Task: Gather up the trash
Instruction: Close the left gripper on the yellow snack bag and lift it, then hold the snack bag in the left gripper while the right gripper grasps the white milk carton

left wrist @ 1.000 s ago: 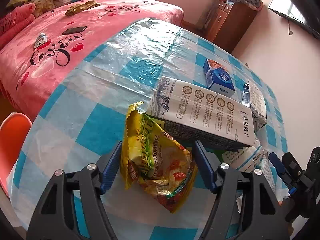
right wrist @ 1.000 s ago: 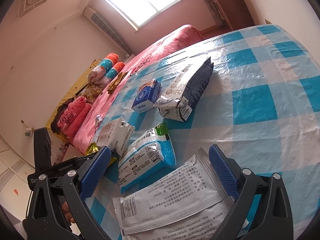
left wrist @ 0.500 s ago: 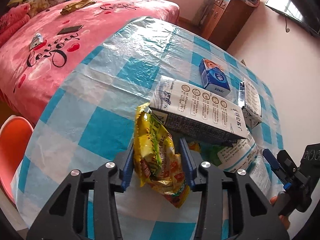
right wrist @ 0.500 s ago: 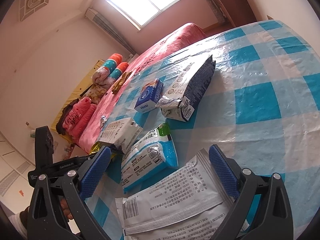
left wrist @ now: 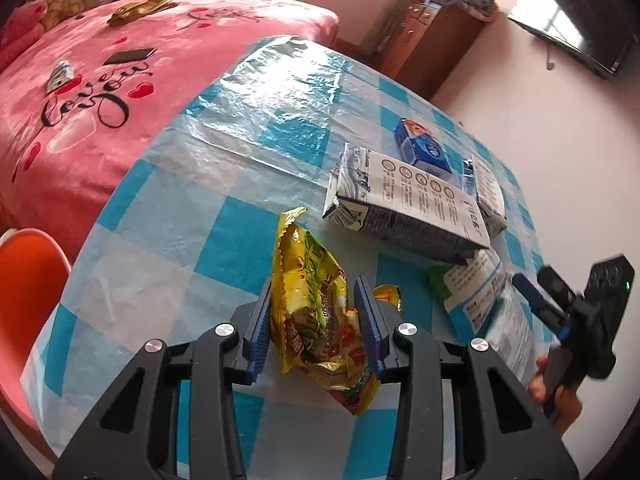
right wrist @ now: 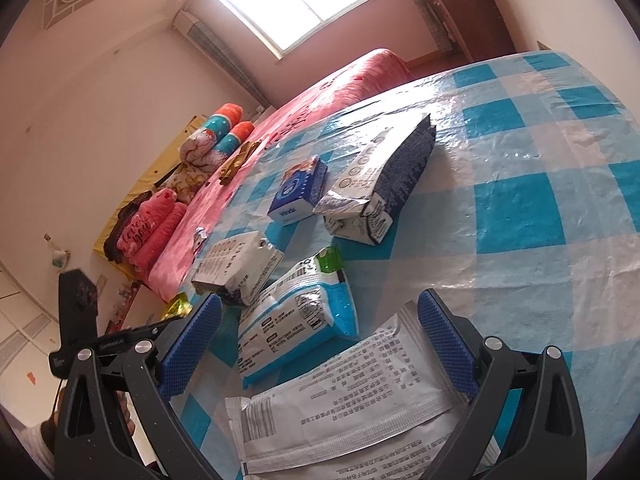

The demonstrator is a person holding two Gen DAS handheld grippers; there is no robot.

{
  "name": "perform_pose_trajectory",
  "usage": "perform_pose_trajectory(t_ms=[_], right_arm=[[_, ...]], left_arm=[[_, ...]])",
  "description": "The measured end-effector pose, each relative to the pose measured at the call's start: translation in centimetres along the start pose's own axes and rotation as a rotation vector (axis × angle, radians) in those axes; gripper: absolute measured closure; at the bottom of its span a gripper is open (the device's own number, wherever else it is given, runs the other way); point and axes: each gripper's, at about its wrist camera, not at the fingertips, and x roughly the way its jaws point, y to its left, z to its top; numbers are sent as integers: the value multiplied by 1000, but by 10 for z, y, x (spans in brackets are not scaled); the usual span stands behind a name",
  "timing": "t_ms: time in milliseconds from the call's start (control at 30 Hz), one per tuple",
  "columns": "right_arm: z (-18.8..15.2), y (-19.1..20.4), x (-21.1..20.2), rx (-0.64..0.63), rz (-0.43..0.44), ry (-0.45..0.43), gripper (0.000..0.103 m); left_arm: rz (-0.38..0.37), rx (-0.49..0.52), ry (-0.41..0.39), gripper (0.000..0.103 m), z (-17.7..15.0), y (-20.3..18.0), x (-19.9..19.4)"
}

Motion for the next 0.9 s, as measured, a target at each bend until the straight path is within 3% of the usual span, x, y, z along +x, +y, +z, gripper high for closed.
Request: perform_pose_trajectory(t_ms=[300, 467, 567, 700, 900], right_arm=[[-1, 2, 0, -18, -80, -14, 6], [-4, 9, 6, -54, -183, 25, 6], [-2, 19, 4, -50, -190, 25, 6], [5, 60, 7, -201, -205, 35, 6], [17, 121, 49, -466, -190, 142, 6]], left_arm=[[-92, 17, -30, 62, -11, 26, -13], [-100, 29, -56, 62, -16, 38, -25], [-99, 38, -62, 62, -20, 45, -29], [-106, 41, -68, 62, -24, 54, -35], [-114, 38, -89, 62, -30, 70, -47]])
